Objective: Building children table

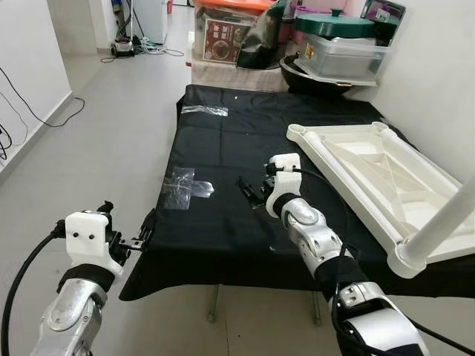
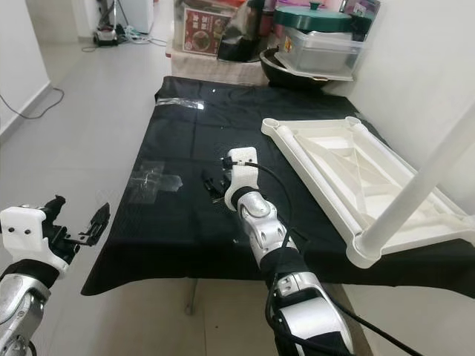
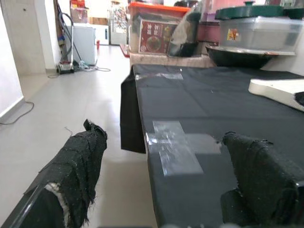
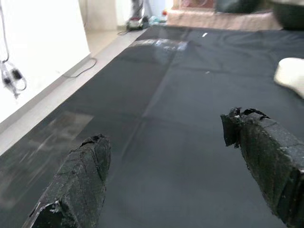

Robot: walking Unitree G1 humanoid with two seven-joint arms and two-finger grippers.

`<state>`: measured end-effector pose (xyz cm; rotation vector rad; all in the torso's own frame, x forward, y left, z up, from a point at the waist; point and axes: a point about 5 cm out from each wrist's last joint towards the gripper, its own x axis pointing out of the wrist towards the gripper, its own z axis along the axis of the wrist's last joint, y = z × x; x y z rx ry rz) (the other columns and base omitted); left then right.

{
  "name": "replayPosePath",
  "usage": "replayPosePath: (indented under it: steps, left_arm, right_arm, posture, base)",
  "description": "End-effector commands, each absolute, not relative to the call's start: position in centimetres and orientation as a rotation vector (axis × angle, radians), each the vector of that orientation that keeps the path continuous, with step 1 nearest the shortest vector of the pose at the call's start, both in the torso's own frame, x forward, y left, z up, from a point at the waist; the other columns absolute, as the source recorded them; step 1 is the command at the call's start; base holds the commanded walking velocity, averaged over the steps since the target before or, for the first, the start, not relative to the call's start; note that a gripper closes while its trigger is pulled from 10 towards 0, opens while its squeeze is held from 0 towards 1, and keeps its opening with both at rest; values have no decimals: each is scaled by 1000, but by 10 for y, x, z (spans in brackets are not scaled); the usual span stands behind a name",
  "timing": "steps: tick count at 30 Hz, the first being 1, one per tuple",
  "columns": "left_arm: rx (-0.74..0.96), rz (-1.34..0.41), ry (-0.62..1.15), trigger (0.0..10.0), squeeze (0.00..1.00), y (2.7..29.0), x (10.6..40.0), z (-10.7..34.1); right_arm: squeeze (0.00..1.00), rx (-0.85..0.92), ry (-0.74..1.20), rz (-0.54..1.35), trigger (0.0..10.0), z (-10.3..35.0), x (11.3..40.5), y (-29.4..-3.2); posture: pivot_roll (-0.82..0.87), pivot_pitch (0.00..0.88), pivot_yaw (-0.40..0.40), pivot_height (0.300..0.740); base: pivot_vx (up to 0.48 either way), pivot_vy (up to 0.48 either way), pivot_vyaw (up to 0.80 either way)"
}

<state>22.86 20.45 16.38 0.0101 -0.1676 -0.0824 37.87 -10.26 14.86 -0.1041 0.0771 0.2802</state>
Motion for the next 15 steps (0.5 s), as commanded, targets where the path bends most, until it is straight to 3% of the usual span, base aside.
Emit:
replayPosePath:
  steps: [1,13,15]
  left_arm:
    - [-15,-95,-162,10000,0,202,229,161]
    - [-20,-107,-164,10000,0,201,229,162]
    - [-22,-104,-175,10000,0,201,229,162]
  right_arm:
    - [0,-125,87,226,10000,149,382,-111]
    - [0,-133,92,201,10000,151,383,-112]
    - [0,-132,93,199,10000,151,384,-113]
  posture:
    - [157,0,-173,740]
    - [160,0,-176,740]
    - [160,0,-178,740]
  base:
    - [379,0,0]
    - [375,0,0]
    - [0,0,0]
